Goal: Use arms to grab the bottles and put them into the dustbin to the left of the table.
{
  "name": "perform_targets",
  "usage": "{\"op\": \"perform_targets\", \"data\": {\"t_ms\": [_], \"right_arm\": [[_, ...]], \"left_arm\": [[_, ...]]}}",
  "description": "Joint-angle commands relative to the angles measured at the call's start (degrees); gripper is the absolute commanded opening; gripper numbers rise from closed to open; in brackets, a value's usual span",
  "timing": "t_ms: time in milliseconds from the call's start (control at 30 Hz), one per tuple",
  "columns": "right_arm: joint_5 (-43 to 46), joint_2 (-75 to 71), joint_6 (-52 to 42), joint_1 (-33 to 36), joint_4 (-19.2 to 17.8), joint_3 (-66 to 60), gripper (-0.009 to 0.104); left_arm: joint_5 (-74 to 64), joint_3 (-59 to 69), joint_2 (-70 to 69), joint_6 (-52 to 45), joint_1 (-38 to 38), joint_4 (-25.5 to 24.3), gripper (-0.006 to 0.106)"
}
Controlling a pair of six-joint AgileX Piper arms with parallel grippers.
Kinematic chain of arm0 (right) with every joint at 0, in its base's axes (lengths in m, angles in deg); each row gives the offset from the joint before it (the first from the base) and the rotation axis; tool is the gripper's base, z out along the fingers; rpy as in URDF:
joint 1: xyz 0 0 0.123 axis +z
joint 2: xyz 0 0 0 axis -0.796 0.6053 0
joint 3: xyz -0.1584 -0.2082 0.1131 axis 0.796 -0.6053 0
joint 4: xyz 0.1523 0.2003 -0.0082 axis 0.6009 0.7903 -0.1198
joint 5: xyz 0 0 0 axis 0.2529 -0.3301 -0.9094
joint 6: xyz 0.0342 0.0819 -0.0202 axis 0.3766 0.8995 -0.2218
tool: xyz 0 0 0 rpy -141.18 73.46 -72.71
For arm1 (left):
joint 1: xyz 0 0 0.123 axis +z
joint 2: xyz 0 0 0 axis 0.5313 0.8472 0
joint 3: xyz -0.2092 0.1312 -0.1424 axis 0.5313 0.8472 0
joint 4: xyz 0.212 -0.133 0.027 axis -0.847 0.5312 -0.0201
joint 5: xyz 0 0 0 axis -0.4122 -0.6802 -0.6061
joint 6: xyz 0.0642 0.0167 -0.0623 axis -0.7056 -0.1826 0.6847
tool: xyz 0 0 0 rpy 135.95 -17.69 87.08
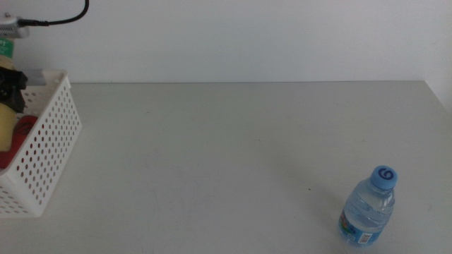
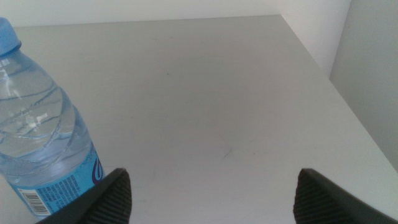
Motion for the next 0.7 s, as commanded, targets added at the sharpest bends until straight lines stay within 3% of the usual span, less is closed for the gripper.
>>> {"op": "perform_targets", "data": {"t_ms": [0, 233, 567, 667], "right_arm": [[3.29, -1.25, -0.75, -0.46, -1.37, 0.40, 0.067], [3.29, -1.25, -0.75, -0.46, -1.37, 0.40, 0.067], [3.29, -1.25, -0.75, -0.46, -1.37, 0.40, 0.067], [3.29, -1.25, -0.75, -0.46, -1.37, 0.40, 0.067]], "left_arm": [[4.10, -2.35, -0.99, -0.10, 0.22, 1.19, 0.001], [3.01, -2.35, 4.33, -1.47, 0.22, 4.28, 0.021], [3.01, -2.35, 4.82, -4.81, 0.22, 6.56, 0.077], [2.88, -2.76, 4.76, -4.81, 0.22, 7.05, 0.088]]}}
